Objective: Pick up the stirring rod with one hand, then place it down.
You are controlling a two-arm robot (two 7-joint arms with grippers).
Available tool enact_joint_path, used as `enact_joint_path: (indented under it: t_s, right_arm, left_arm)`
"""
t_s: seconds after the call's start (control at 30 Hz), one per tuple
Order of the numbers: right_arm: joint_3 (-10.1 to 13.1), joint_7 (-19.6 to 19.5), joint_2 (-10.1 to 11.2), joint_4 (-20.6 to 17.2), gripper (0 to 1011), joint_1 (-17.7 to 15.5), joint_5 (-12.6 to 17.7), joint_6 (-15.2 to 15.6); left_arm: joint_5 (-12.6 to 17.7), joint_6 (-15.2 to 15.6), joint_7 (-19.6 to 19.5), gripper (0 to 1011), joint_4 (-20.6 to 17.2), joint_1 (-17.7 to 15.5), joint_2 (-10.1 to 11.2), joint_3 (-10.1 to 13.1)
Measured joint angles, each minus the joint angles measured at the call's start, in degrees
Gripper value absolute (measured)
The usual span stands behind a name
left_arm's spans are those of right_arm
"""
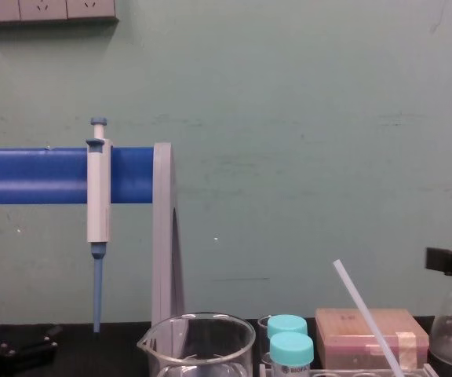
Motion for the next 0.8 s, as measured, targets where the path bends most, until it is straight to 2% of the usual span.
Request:
enact_joint_path:
  t_s: [0.03, 0.1, 0.17, 0.37, 0.63, 0.8]
  right_arm:
    - [0.0, 0.0, 0.0, 0.0, 1000, 0.0, 0.0, 0.0]
    - [-0.7, 3.0, 0.6, -0.7, 1000, 0.8, 1.3, 2.1]
    - [-1.6, 4.3, 0.9, -0.8, 1000, 1.5, 1.5, 3.0]
    - [-5.9, 7.5, 1.6, 0.0, 1000, 5.1, -0.1, 5.1]
    - [-10.5, 8.3, 1.0, 2.5, 1000, 9.5, -3.6, 7.7]
    - [-12.2, 8.3, 0.2, 3.7, 1000, 11.2, -5.2, 8.7]
  left_arm:
    - [0.0, 0.0, 0.0, 1000, 0.0, 0.0, 0.0, 0.0]
    - [0.0, 0.0, 0.0, 1000, 0.0, 0.0, 0.0, 0.0]
    - [0.0, 0.0, 0.0, 1000, 0.0, 0.0, 0.0, 0.0]
    - [0.0, 0.0, 0.0, 1000, 0.0, 0.0, 0.0, 0.0]
    - [0.0, 0.0, 0.0, 1000, 0.0, 0.0, 0.0, 0.0]
    - [0.0, 0.0, 0.0, 1000, 0.0, 0.0, 0.0, 0.0]
